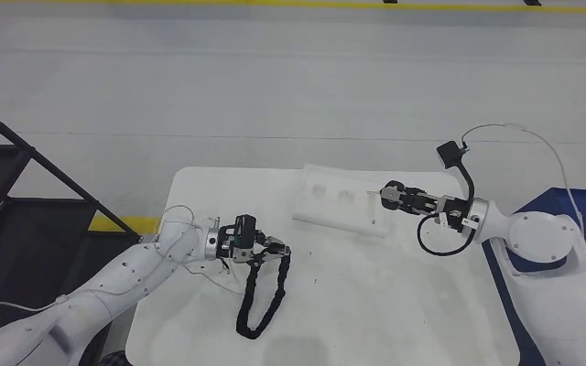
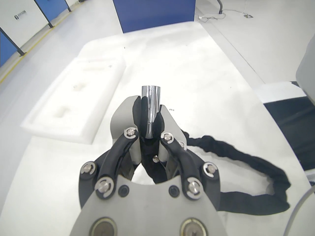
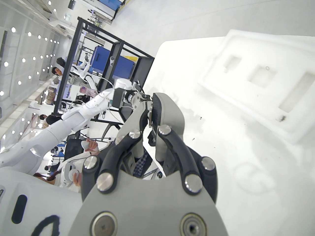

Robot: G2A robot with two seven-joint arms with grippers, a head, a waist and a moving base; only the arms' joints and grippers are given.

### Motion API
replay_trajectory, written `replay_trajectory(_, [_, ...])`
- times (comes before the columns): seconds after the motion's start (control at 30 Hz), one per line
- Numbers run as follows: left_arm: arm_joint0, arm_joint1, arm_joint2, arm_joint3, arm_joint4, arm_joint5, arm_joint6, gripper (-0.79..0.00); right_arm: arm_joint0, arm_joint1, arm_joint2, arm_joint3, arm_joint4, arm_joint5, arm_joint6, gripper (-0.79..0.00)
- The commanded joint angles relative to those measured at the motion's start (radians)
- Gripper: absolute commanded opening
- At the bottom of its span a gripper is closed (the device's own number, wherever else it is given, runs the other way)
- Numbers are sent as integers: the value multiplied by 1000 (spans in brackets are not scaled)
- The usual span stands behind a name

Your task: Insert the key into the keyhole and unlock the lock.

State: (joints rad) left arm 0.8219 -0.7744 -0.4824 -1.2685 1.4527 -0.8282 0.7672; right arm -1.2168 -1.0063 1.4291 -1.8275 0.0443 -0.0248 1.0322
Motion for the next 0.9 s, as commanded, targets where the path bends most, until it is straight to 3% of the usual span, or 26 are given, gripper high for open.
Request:
replay_trajectory(0.0, [2, 8, -30, -43, -41, -11, -13, -785, 2, 3, -8, -39, -21, 23, 23, -785])
replay_trajectory(0.23, [10, 13, -112, -157, -191, -4, -117, -785, 4, 9, -20, -164, -59, 142, 43, -785])
replay_trajectory(0.33, [11, 4, -128, -201, -244, 27, -172, -785, 7, 10, -27, -201, -66, 208, 42, -785])
replay_trajectory(0.5, [13, -21, -134, -259, -268, 85, -175, -785, 12, 13, -34, -260, -89, 284, 37, -785])
replay_trajectory(0.77, [-21, -84, -94, -238, -235, 119, -132, -785, -2, 19, -30, -320, -140, 327, 5, -785])
replay_trajectory(0.87, [-23, -87, -92, -234, -233, 120, -130, -785, -2, 19, -30, -320, -140, 327, 5, -785])
